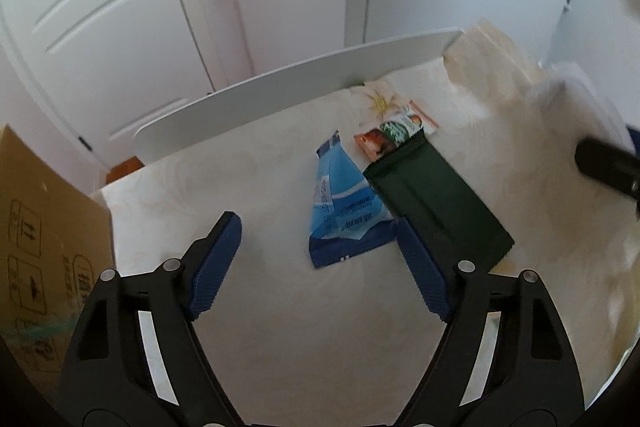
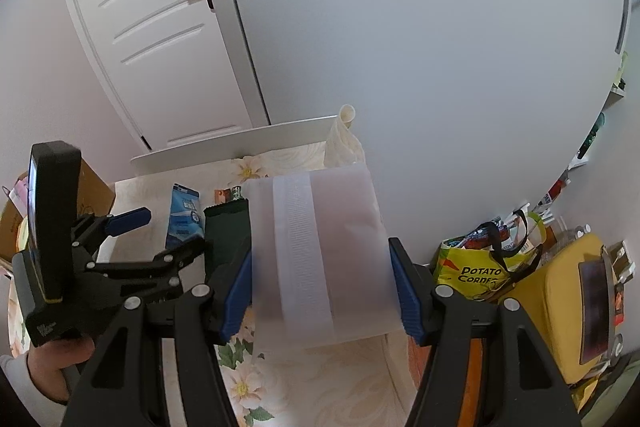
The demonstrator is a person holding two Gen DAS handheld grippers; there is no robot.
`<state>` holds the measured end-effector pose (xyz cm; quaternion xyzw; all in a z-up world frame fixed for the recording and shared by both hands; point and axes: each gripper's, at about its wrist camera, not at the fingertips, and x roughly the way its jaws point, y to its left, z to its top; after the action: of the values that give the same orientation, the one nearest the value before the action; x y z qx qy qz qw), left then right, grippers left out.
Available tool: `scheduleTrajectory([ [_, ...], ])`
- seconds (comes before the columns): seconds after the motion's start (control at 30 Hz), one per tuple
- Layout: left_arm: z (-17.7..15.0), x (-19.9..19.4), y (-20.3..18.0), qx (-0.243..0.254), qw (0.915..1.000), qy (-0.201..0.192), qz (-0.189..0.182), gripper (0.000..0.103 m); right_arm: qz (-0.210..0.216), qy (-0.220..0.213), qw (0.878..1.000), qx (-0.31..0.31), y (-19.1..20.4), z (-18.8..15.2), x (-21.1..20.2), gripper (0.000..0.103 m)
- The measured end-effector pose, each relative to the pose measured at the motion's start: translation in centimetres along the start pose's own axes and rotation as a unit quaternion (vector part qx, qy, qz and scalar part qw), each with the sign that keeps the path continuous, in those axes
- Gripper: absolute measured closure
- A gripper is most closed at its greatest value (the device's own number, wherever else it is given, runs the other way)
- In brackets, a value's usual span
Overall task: Organize snacks
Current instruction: 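Hold the blue packet in the left tool while the right tool grasps the white pack, then carry the blue packet and white pack over the box and release the blue packet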
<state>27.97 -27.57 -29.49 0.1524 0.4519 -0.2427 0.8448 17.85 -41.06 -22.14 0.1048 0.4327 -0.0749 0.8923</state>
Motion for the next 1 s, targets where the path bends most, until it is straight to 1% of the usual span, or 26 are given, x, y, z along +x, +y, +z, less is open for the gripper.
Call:
scheduleTrajectory([
  [0.23, 0.6, 0.7, -0.4, 0.001, 0.9998, -0.004, -0.022, 0.024, 0.001, -0.003, 1.000, 0.006, 0.1, 0.2, 0.1, 0.045],
  [0.27, 0.7, 0.7, -0.4, 0.002, 0.9997, -0.005, -0.023, 0.027, 0.001, -0.003, 1.000, 0.006, 0.1, 0.1, 0.1, 0.045],
  [0.33, 0.6, 0.5, -0.7, 0.007, 0.9995, -0.011, -0.029, 0.039, 0.000, -0.003, 1.000, 0.007, 0.1, 0.1, 0.2, 0.045],
  [0.37, 0.5, 0.3, -1.0, 0.014, 0.9993, -0.014, -0.033, 0.054, -0.001, -0.002, 1.000, 0.007, 0.1, 0.1, 0.2, 0.045],
  [0.4, 0.5, 0.1, -1.4, 0.022, 0.9990, -0.016, -0.035, 0.065, -0.002, -0.002, 1.000, 0.009, 0.1, 0.1, 0.2, 0.045],
  [0.47, 0.6, 0.1, -1.9, 0.031, 0.9990, -0.015, -0.027, 0.066, -0.003, -0.002, 1.000, 0.010, 0.1, 0.0, 0.3, 0.045],
  [0.63, 0.7, -0.2, -1.8, 0.026, 0.9991, -0.018, -0.028, 0.068, -0.004, -0.003, 1.000, 0.012, 0.0, 0.1, 0.3, 0.045],
  [0.8, 1.0, -1.2, -1.6, 0.017, 0.9989, -0.027, -0.034, 0.069, -0.004, -0.004, 1.000, 0.013, 0.1, 0.1, 0.3, 0.045],
  [0.83, 1.3, -1.0, -1.0, 0.017, 0.9988, -0.029, -0.036, 0.069, -0.004, -0.004, 1.000, 0.013, 0.0, 0.1, 0.3, 0.045],
  [1.0, 1.6, -2.4, -1.0, 0.007, 0.9982, -0.040, -0.044, 0.069, -0.002, -0.007, 1.000, 0.012, 0.1, 0.1, 0.0, 0.045],
])
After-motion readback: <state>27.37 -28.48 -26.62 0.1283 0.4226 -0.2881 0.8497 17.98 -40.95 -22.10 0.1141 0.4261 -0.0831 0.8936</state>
